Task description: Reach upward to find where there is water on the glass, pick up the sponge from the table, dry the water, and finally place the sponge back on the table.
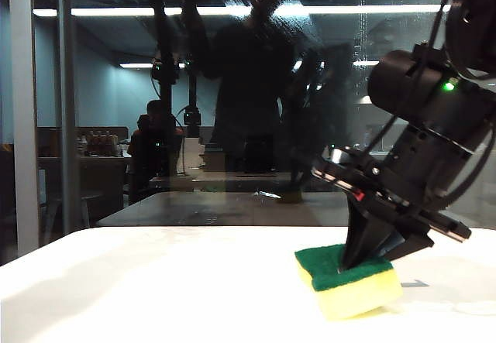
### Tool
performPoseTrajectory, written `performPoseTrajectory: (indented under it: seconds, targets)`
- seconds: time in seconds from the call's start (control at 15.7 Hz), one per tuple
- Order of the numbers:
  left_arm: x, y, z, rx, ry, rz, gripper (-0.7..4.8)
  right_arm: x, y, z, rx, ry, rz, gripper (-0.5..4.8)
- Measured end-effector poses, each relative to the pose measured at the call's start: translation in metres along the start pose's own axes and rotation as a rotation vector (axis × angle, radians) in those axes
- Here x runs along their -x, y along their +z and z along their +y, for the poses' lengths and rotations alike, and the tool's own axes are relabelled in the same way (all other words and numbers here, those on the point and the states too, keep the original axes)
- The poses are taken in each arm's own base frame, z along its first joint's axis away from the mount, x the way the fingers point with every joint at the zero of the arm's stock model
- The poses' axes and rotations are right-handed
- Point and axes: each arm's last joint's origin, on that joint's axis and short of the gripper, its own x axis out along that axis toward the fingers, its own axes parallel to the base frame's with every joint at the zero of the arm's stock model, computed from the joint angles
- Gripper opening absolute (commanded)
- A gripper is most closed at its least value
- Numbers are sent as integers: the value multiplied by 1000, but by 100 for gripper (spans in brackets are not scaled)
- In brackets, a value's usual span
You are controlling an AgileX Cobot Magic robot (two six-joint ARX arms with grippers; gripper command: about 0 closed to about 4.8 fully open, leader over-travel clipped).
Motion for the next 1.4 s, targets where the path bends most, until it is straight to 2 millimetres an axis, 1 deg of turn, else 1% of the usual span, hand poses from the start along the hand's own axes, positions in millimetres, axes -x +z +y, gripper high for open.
performPoseTrajectory:
  seconds: [0.19,0.26,0.32,0.45,0.57,0.64,0.7,0.83,0.89,1.02,1.21,1.34,1.4]
  targets:
    - [0,-1,0,1,0,6,-4,12,12,8,35,-21,-3,-8]
    - [0,-1,0,1,0,6,-4,26,22,15,56,-33,-42,-8]
    - [0,-1,0,1,0,6,-4,45,33,24,91,-35,-102,-8]
    - [0,-1,0,1,-1,7,-4,76,47,39,143,-35,-197,-8]
    - [0,-1,0,2,-1,10,-4,120,62,56,206,-58,-327,-8]
    - [0,-1,0,2,-1,10,-4,139,68,62,222,-60,-386,-8]
    - [0,-1,0,3,-1,14,-4,169,77,73,249,-53,-485,-8]
    - [0,-2,0,4,-1,19,-4,208,89,86,285,-36,-610,-8]
    - [0,-3,0,5,-2,30,-4,245,101,98,310,-16,-734,-8]
    - [0,-4,0,7,-2,38,-4,287,111,110,332,3,-882,-8]
    - [0,-4,0,7,-3,40,-4,329,118,112,337,-5,-1034,-8]
    - [0,-4,0,8,-3,42,-4,365,124,114,351,-26,-1152,-8]
    - [0,-4,0,8,-3,42,-4,374,127,116,363,-30,-1183,-8]
